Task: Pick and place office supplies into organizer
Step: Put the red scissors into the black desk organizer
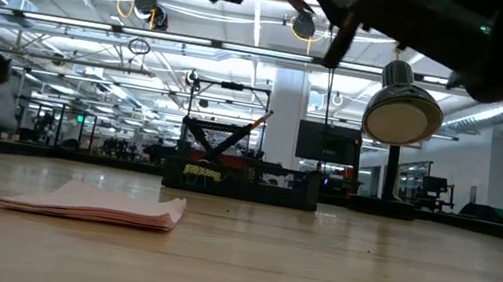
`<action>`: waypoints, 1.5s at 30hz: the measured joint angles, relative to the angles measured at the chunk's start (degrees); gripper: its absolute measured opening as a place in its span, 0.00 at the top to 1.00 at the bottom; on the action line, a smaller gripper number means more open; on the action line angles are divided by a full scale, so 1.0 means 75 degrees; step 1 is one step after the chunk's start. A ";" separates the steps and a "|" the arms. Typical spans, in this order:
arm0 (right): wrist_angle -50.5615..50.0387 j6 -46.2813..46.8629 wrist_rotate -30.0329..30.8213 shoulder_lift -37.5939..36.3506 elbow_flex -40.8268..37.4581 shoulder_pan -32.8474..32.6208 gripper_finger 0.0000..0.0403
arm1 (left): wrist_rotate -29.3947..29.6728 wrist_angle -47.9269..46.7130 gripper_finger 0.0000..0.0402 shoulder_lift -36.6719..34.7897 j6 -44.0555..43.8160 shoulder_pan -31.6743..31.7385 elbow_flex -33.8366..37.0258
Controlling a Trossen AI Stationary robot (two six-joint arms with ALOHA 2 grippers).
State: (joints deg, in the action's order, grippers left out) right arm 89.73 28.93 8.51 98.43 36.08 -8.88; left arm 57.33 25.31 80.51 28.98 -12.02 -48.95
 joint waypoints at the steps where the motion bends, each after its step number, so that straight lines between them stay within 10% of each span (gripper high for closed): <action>1: 0.0007 -0.0087 0.0019 -0.0036 -0.0082 -0.0060 0.81 | -0.0004 -0.0187 0.95 -0.0120 -0.0206 0.0005 -0.0003; 9: 0.0007 -0.0565 0.0067 -0.0210 -0.0753 -0.0530 0.82 | -0.0180 -0.2647 0.93 -0.1210 -0.2266 0.0072 -0.0002; 22: -0.0073 -0.0970 0.0079 -0.0211 -0.1082 -0.1102 0.82 | -0.3445 -0.6661 0.94 -0.2436 -0.5366 0.1318 -0.0376; 34: -0.0289 -0.1151 0.0090 -0.0210 -0.1082 -0.1184 0.82 | -0.6189 -1.0047 0.94 -0.2181 -0.6113 0.2630 -0.2261; 45: -0.0408 -0.1151 0.0090 -0.0207 -0.1082 -0.1181 0.82 | -0.6941 -1.1206 0.95 -0.0910 -0.5671 0.3212 -0.2824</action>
State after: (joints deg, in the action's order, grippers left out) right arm 86.68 20.29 9.19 96.88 27.97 -17.74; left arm 5.27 -58.73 73.69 -13.55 12.07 -70.13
